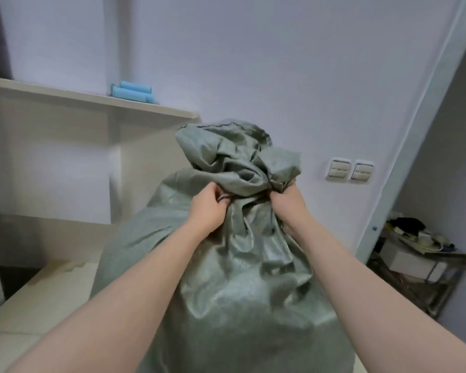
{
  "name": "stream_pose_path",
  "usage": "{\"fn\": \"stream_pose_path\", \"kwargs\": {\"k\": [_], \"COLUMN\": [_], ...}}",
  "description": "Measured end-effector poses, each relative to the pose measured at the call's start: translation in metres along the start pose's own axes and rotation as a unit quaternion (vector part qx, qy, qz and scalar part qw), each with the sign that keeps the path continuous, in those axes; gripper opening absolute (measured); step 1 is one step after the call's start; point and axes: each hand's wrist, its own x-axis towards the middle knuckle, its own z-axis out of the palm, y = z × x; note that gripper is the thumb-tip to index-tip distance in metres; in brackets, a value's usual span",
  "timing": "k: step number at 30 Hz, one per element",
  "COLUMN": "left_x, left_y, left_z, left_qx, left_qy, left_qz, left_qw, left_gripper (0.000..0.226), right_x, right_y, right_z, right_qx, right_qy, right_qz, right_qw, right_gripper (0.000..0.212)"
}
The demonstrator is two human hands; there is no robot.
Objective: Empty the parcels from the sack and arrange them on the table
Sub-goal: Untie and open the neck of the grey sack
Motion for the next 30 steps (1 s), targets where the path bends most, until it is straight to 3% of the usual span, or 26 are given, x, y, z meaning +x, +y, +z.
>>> {"fn": "stream_pose_path", "kwargs": {"k": [3,5,8,10,12,14,15,17,19,20,22,24,26,30], "left_x": [-0.012,-0.011,0.003,0.016,0.030,0.044,0.050,0.064,0.077,0.085,0.099,0.112,0.121,0.120], "left_y": [-0.028,-0.028,-0.016,-0.008,-0.005,-0.006,-0.008,-0.015,-0.024,-0.028,-0.036,-0.045,-0.057,-0.086], "left_z": [0.002,0.003,0.005,0.007,0.009,0.011,0.013,0.016,0.017,0.018,0.018,0.015,0.009,0.006], "left_qx": [0.035,0.024,0.030,0.015,0.039,0.085,0.100,0.119,0.134,0.148,0.173,0.173,0.180,0.241], "left_qy": [-0.040,-0.030,0.053,0.095,0.100,0.096,0.093,0.089,0.084,0.084,0.113,0.171,0.181,-0.007], "left_qz": [-0.192,-0.253,-0.220,-0.182,-0.167,-0.169,-0.176,-0.202,-0.234,-0.246,-0.260,-0.261,-0.269,-0.336], "left_qw": [0.980,0.967,0.974,0.979,0.980,0.977,0.975,0.968,0.959,0.954,0.943,0.934,0.929,0.910], "left_gripper": [0.064,0.088,0.104,0.100,0.095,0.093,0.093,0.094,0.094,0.092,0.089,0.087,0.100,0.139], "right_x": [0.001,0.001,-0.001,-0.002,-0.003,0.001,0.008,0.029,0.052,0.064,0.081,0.096,0.111,0.133], "right_y": [0.042,0.052,0.043,0.031,0.017,0.006,0.004,0.008,0.023,0.032,0.047,0.056,0.063,0.080], "right_z": [0.009,0.012,0.007,-0.004,-0.021,-0.034,-0.038,-0.044,-0.050,-0.054,-0.056,-0.054,-0.045,-0.017], "right_qx": [-0.195,-0.291,-0.395,-0.423,-0.408,-0.327,-0.281,-0.197,-0.209,-0.250,-0.324,-0.348,-0.359,-0.419], "right_qy": [-0.062,-0.068,-0.085,-0.161,-0.264,-0.307,-0.269,-0.097,0.050,0.065,0.026,-0.017,-0.049,-0.131], "right_qz": [0.076,0.060,0.032,-0.009,-0.022,0.000,0.009,0.019,0.017,0.016,0.028,0.039,0.050,0.082], "right_qw": [0.976,0.952,0.914,0.892,0.874,0.894,0.921,0.976,0.977,0.966,0.945,0.936,0.931,0.895], "right_gripper": [0.040,0.044,0.061,0.080,0.101,0.091,0.080,0.067,0.051,0.042,0.032,0.035,0.043,0.036]}}
